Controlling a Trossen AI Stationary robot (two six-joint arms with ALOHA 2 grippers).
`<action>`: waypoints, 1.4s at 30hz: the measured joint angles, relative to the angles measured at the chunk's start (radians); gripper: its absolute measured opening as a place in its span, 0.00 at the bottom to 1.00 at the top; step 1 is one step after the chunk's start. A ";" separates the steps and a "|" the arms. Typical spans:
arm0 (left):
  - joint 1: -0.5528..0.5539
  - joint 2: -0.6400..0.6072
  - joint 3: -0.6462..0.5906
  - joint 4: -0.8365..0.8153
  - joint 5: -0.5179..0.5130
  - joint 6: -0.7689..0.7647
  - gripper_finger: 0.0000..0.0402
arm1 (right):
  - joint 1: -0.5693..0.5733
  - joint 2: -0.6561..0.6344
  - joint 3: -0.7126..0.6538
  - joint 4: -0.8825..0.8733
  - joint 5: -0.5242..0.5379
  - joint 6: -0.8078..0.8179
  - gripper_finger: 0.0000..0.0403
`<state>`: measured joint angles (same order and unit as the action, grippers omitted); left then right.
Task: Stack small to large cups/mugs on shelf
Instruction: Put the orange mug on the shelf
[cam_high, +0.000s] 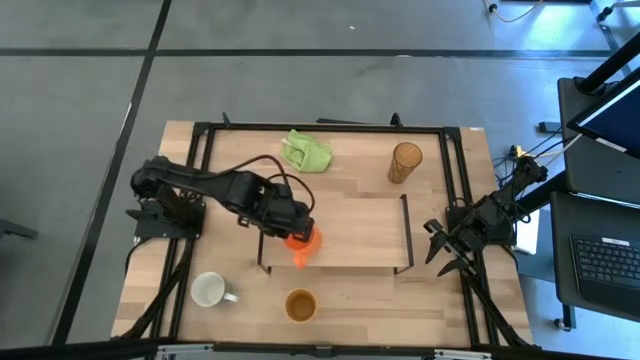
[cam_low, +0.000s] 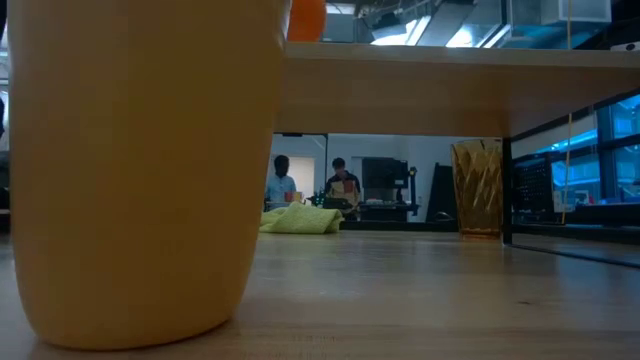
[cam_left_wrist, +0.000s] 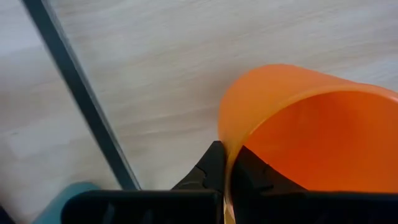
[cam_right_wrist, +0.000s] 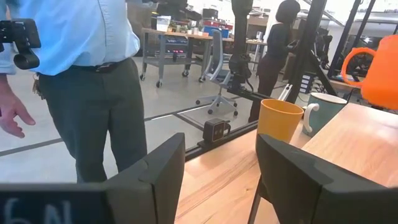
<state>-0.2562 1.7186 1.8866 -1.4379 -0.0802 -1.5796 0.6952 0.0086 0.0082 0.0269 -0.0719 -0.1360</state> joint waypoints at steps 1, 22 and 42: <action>0.000 -0.001 0.013 -0.013 0.000 -0.010 0.00 | 0.000 0.000 0.000 0.000 0.000 0.000 0.50; 0.033 -0.002 0.006 -0.132 0.043 -0.024 0.00 | 0.000 0.000 0.000 0.000 0.000 0.000 0.50; 0.081 -0.002 -0.034 -0.133 0.063 0.020 0.06 | 0.000 0.000 0.000 0.000 0.000 0.000 0.50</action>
<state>-0.1749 1.7168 1.8523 -1.5709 -0.0168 -1.5597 0.6952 0.0089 0.0082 0.0268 -0.0716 -0.1361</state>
